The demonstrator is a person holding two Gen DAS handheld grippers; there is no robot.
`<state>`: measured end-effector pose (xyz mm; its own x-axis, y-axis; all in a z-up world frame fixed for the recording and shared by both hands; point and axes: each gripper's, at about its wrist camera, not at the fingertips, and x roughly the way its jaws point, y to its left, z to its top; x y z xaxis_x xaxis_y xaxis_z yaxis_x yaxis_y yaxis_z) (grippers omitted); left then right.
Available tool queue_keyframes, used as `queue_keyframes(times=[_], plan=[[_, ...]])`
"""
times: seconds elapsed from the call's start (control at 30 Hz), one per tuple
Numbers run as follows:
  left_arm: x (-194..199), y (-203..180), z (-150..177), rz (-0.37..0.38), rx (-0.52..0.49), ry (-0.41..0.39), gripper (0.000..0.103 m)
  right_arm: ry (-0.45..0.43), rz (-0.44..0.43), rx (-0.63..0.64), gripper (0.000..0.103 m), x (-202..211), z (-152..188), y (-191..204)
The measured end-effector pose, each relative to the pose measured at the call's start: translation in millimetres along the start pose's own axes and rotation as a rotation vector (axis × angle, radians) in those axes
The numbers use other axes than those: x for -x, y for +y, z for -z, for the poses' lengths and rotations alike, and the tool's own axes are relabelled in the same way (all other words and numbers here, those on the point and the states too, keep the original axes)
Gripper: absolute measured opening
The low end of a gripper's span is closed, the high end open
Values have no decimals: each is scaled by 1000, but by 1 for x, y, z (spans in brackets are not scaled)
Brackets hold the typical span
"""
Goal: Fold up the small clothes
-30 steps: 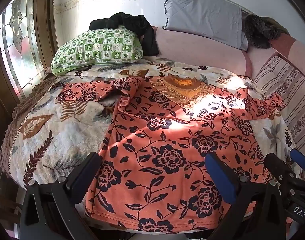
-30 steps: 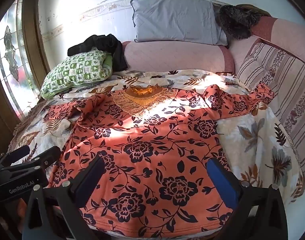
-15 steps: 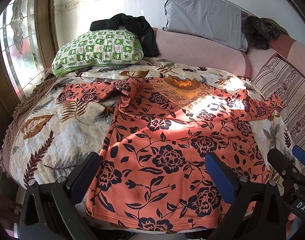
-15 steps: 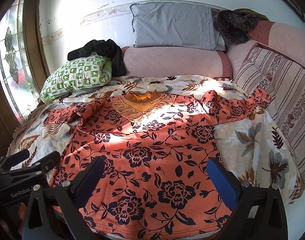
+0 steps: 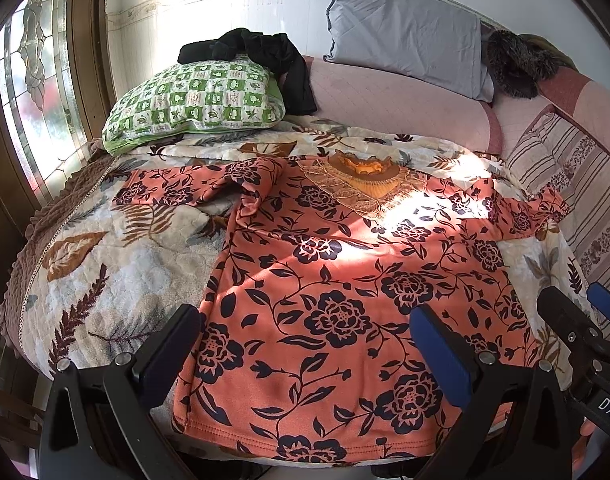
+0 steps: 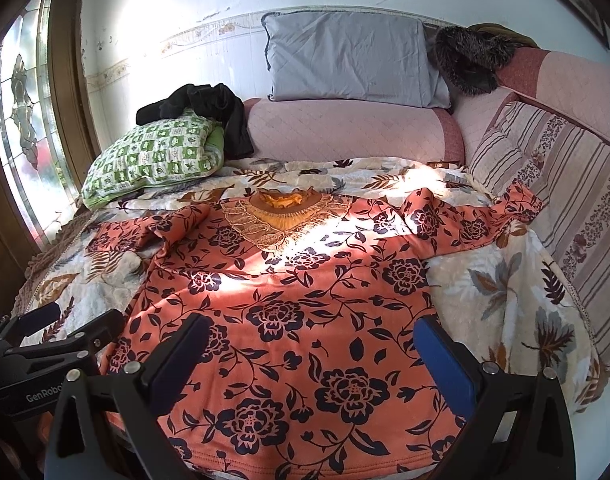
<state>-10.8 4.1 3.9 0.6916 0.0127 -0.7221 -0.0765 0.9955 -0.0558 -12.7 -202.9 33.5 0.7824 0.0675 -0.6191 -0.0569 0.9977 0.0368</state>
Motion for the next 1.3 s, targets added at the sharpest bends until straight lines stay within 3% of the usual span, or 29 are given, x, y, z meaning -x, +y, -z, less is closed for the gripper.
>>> queue_keyframes(times=[1.3], plan=[[2, -2, -3, -4, -10, -5, 103, -18, 14, 5, 103, 2, 0, 2]])
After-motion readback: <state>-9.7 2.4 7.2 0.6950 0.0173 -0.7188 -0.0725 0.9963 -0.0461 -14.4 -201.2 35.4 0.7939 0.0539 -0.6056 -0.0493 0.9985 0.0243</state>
